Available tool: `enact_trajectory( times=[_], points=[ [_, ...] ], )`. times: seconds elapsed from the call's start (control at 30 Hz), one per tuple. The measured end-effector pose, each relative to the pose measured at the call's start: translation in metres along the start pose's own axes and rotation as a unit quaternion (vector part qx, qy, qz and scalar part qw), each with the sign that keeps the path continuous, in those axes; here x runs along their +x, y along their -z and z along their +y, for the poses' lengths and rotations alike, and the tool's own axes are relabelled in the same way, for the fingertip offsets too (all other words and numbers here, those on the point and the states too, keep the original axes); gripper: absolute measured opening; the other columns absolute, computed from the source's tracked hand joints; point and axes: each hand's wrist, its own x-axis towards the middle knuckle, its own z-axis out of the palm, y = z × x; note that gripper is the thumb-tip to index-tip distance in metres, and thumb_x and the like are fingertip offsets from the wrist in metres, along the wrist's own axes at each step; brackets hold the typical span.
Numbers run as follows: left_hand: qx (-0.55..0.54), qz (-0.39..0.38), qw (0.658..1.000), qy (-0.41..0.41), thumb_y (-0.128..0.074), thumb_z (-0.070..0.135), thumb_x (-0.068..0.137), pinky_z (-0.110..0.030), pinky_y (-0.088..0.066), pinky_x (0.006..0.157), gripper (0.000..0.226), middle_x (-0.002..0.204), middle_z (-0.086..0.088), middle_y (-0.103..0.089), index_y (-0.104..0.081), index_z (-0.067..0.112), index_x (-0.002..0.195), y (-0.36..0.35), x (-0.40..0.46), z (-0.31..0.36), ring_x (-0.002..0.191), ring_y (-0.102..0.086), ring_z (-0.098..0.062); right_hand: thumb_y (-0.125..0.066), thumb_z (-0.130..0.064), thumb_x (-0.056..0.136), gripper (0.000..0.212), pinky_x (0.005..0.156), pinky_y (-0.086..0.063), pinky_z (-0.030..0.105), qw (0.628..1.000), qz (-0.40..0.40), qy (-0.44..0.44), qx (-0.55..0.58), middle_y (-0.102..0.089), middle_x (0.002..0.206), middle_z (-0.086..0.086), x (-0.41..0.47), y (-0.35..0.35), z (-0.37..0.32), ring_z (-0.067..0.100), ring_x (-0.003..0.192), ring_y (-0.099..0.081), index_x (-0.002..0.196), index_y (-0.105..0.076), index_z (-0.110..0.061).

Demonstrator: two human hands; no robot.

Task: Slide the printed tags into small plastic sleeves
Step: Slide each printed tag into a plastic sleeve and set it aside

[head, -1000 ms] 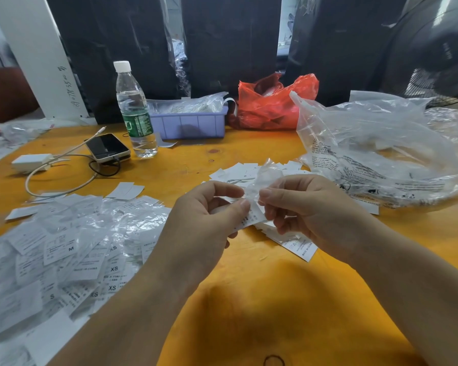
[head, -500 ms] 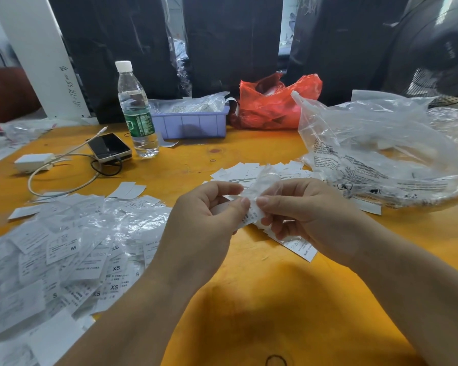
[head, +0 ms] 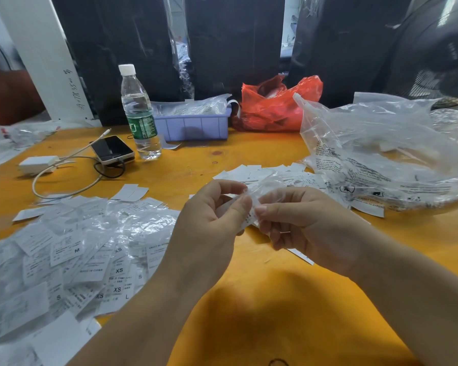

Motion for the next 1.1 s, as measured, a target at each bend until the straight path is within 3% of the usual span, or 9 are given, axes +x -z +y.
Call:
enact_trajectory(
  times=[0.17, 0.3, 0.37, 0.47, 0.63, 0.87, 0.97, 1.03, 1.1],
  points=[
    [-0.020, -0.005, 0.999, 0.046, -0.062, 0.032, 0.093, -0.014, -0.045, 0.050, 0.006, 0.077, 0.008, -0.068, -0.064, 0.031, 0.098, 0.0032, 0.0026, -0.0021, 0.058, -0.057, -0.001, -0.069, -0.013, 0.077, 0.003, 0.051, -0.043, 0.023, 1.000, 0.017, 0.016, 0.003, -0.060, 0.062, 0.005, 0.0010, 0.0010, -0.0008, 0.013, 0.053, -0.050, 0.076, -0.068, -0.011],
    [-0.003, -0.016, 0.999, 0.050, -0.061, 0.018, 0.091, -0.015, -0.043, 0.048, 0.012, 0.071, 0.009, -0.068, -0.067, 0.024, 0.083, 0.0079, 0.0043, -0.0024, 0.055, -0.055, -0.003, -0.066, -0.005, 0.084, 0.017, 0.051, -0.045, 0.024, 0.998, 0.055, 0.015, 0.027, -0.059, 0.060, 0.005, 0.0026, 0.0039, -0.0018, 0.012, 0.051, -0.051, 0.070, -0.070, -0.014],
    [0.003, -0.017, 0.999, 0.048, -0.061, 0.014, 0.091, -0.014, -0.042, 0.047, 0.015, 0.070, 0.006, -0.068, -0.068, 0.022, 0.080, 0.0072, 0.0038, -0.0018, 0.053, -0.055, -0.003, -0.066, -0.005, 0.085, 0.011, 0.050, -0.045, 0.023, 0.998, 0.051, 0.015, 0.026, -0.059, 0.061, 0.005, 0.0021, 0.0036, -0.0019, 0.012, 0.051, -0.050, 0.076, -0.069, -0.011],
    [-0.006, -0.018, 0.999, 0.047, -0.062, 0.015, 0.091, -0.013, -0.042, 0.047, 0.010, 0.071, 0.007, -0.069, -0.069, 0.019, 0.084, 0.0047, 0.0033, -0.0016, 0.053, -0.055, -0.002, -0.063, -0.005, 0.086, 0.004, 0.049, -0.044, 0.022, 0.999, 0.028, 0.019, 0.013, -0.058, 0.061, 0.004, 0.0018, 0.0028, 0.0008, 0.012, 0.052, -0.050, 0.088, -0.065, -0.002],
    [-0.021, -0.019, 0.999, 0.046, -0.064, 0.018, 0.091, -0.013, -0.043, 0.048, 0.006, 0.071, 0.011, -0.069, -0.068, 0.021, 0.092, 0.0046, 0.0035, -0.0019, 0.055, -0.057, -0.001, -0.068, -0.020, 0.074, 0.021, 0.051, -0.040, 0.022, 0.999, -0.018, 0.027, -0.017, -0.056, 0.064, 0.004, 0.0012, 0.0001, 0.0026, 0.013, 0.056, -0.048, 0.088, -0.069, -0.004],
    [-0.018, -0.031, 0.999, 0.037, -0.062, 0.043, 0.087, -0.012, -0.041, 0.045, 0.014, 0.073, 0.000, -0.067, -0.070, 0.031, 0.088, 0.0041, 0.0014, 0.0035, 0.051, -0.053, -0.001, -0.070, -0.023, 0.073, 0.013, 0.054, -0.043, 0.022, 0.999, -0.035, 0.019, -0.035, -0.056, 0.067, 0.006, 0.0005, 0.0006, 0.0050, 0.018, 0.064, -0.049, 0.078, -0.068, -0.011],
    [0.009, -0.028, 0.999, 0.020, -0.061, 0.053, 0.079, -0.020, -0.038, 0.045, 0.020, 0.074, -0.013, -0.064, -0.070, 0.037, 0.085, 0.0031, -0.0001, 0.0056, 0.054, -0.049, -0.018, -0.071, -0.024, 0.071, 0.027, 0.055, -0.043, 0.024, 0.997, -0.045, 0.007, -0.054, -0.057, 0.067, 0.007, -0.0001, -0.0002, 0.0055, 0.015, 0.061, -0.050, 0.086, -0.066, -0.002],
    [0.008, -0.019, 1.000, 0.009, -0.065, 0.041, 0.087, -0.025, -0.042, 0.049, 0.013, 0.073, -0.013, -0.067, -0.071, 0.031, 0.082, 0.0027, -0.0004, 0.0053, 0.062, -0.056, -0.030, -0.071, -0.022, 0.074, 0.025, 0.056, -0.044, 0.024, 0.996, -0.055, 0.000, -0.068, -0.058, 0.066, 0.005, -0.0004, -0.0010, 0.0056, 0.014, 0.060, -0.051, 0.086, -0.066, -0.001],
    [0.024, -0.011, 1.000, -0.003, -0.064, 0.029, 0.091, -0.028, -0.046, 0.053, 0.016, 0.068, -0.009, -0.068, -0.071, 0.023, 0.077, 0.0033, -0.0001, 0.0030, 0.066, -0.062, -0.029, -0.074, -0.017, 0.077, 0.018, 0.057, -0.045, 0.024, 0.995, -0.066, -0.005, -0.078, -0.059, 0.067, 0.004, -0.0014, -0.0017, 0.0043, 0.013, 0.061, -0.052, 0.086, -0.067, -0.004]
  ],
)
